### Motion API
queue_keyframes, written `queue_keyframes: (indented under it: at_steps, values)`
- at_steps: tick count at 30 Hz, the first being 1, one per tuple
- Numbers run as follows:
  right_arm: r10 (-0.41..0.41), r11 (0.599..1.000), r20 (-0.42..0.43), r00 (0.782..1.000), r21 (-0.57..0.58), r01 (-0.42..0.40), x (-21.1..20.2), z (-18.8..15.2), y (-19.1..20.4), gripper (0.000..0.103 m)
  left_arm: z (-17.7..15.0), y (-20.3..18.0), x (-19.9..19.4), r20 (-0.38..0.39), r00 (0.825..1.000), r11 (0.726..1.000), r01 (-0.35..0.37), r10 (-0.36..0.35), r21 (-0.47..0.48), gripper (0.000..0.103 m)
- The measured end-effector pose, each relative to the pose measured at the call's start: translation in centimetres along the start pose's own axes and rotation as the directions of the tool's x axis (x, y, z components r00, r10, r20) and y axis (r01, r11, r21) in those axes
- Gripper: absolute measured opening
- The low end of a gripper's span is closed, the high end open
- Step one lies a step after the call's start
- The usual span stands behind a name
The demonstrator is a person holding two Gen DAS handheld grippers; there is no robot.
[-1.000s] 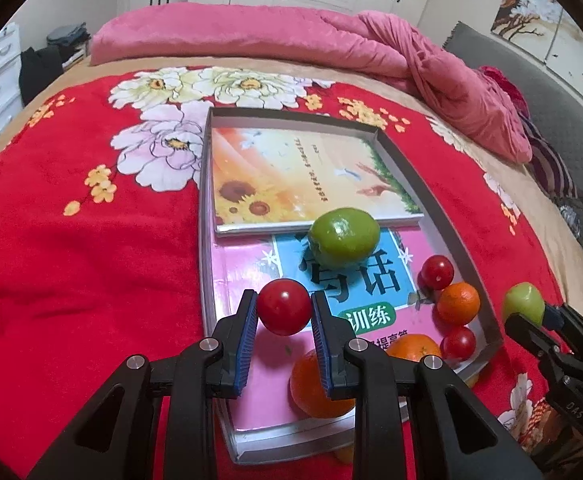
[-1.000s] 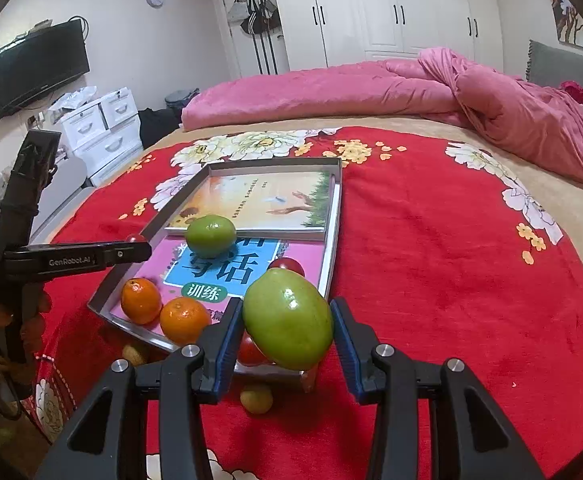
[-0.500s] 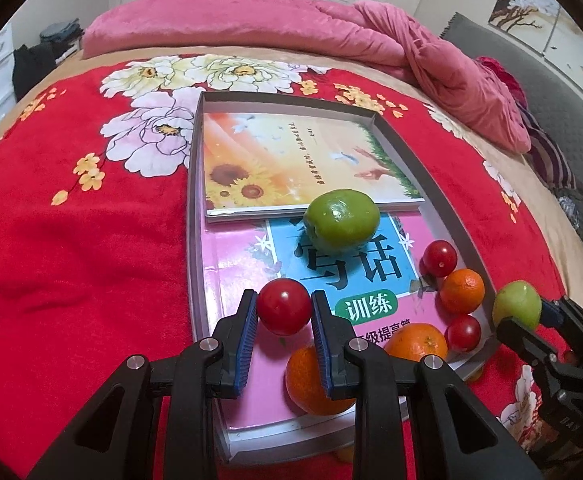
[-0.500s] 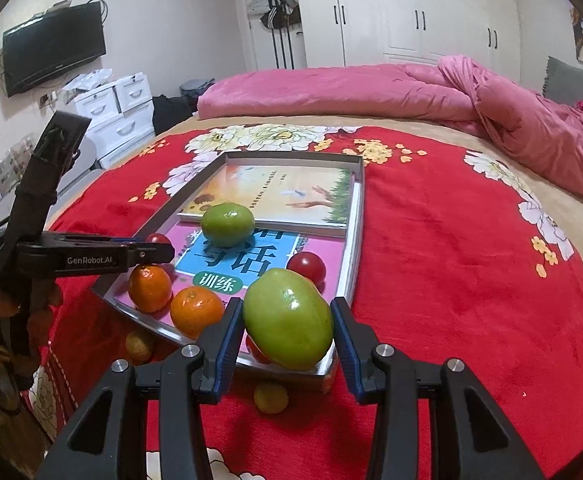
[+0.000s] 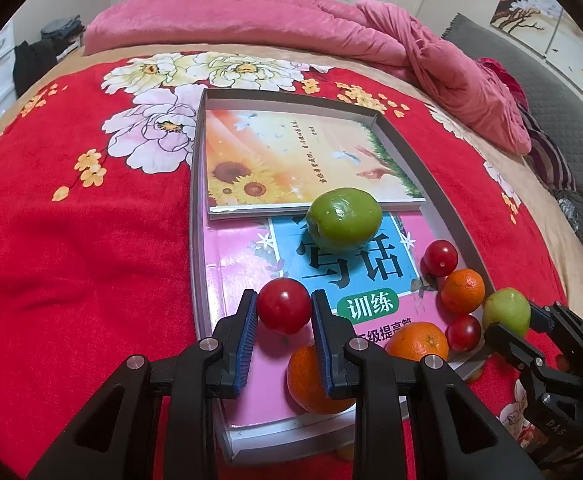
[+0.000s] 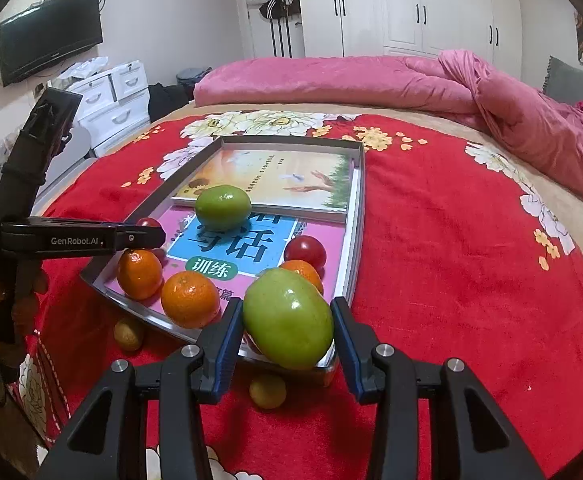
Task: Organize fruits
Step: 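Carry the tomato into the tray with the left tool while the right tool lowers the green apple there, then open both tools to release the tomato and green apple in the tray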
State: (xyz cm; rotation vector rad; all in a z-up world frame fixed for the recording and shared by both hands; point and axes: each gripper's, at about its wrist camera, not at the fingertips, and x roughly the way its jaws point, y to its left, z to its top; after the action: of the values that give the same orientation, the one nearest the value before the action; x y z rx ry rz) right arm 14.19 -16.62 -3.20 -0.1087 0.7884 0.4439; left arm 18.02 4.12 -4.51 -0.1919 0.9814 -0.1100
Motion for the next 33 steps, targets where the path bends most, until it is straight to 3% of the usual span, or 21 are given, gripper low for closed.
queue_keyframes:
  at_steps: [5, 12, 18, 21, 33]
  values:
    - [0.013, 1.0, 0.0, 1.0, 0.022, -0.013, -0.1, 0.0, -0.3, 0.045, 0.0, 0.1, 0.0, -0.001, 1.0, 1.0, 0.001, -0.001, -0.001, 0.028]
    - [0.025, 0.999, 0.025, 0.999, 0.04, -0.026, -0.8, 0.2, -0.5, 0.06, 0.0, 0.0, 0.0, -0.001, 1.0, 1.0, 0.002, -0.002, -0.001, 0.028]
    - [0.022, 0.999, 0.034, 0.999, 0.042, -0.023, -1.1, 0.2, -0.5, 0.066, -0.1, 0.3, 0.0, -0.005, 1.0, 1.0, 0.009, -0.01, -0.006, 0.03]
    - [0.02, 0.999, 0.031, 0.999, 0.044, -0.021, -1.1, 0.1, -0.5, 0.067, -0.1, 0.4, 0.1, -0.008, 1.0, 1.0, 0.009, -0.009, -0.013, 0.035]
    - [0.01, 0.998, 0.045, 0.999, 0.066, -0.013, -1.4, 0.2, -0.9, 0.073, -0.2, 0.2, -0.2, -0.008, 1.0, 1.0, 0.013, -0.014, -0.009, 0.039]
